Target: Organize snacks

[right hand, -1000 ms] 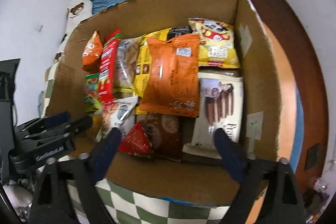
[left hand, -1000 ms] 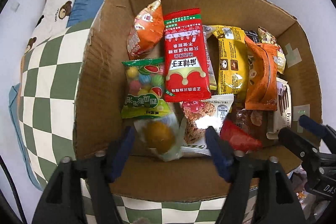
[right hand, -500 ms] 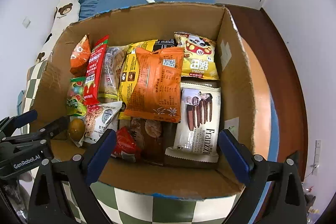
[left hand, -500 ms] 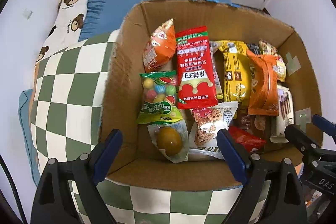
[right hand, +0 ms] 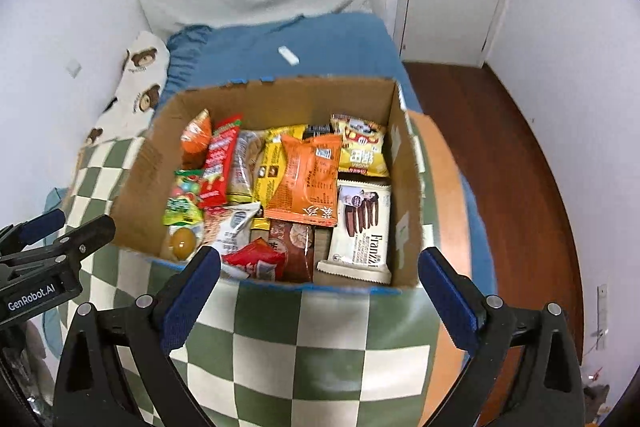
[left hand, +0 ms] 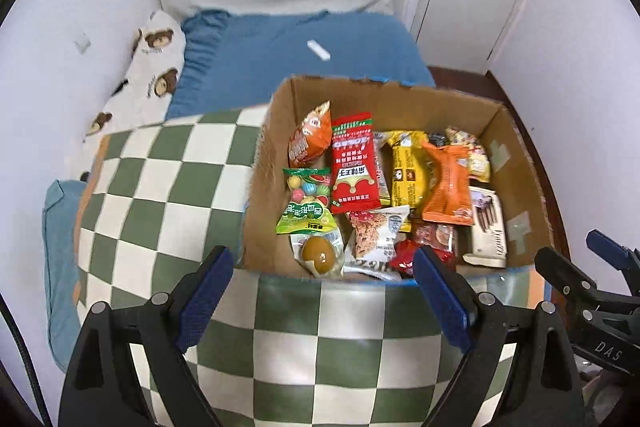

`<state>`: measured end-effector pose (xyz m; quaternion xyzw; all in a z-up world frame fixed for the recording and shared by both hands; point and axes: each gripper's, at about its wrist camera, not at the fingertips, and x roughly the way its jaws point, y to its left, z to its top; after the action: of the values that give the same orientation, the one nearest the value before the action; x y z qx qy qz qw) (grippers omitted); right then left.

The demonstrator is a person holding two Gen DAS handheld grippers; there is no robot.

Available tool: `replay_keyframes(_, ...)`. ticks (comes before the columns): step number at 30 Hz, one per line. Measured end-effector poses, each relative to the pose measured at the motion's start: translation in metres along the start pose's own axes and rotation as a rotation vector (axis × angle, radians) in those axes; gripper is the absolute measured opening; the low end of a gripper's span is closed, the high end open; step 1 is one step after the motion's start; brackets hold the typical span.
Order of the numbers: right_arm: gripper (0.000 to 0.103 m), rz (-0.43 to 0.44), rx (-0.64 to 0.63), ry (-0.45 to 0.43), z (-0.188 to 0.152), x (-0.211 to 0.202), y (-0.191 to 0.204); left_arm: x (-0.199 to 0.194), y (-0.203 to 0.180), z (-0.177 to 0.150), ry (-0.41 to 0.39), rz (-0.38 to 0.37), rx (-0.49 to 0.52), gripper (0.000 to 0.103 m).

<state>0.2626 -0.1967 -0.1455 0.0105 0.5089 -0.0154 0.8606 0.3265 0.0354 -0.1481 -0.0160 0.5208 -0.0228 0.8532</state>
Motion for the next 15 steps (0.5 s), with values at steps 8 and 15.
replay_keyframes(8,0.102,0.01,-0.017,-0.118,-0.038,-0.079,0.001,-0.076,-0.002,-0.045,-0.145,0.016,0.008,0.092)
replay_keyframes(15,0.102,0.012,-0.031,-0.211,-0.07,-0.144,0.006,-0.123,-0.006,-0.074,-0.205,0.013,0.036,0.092)
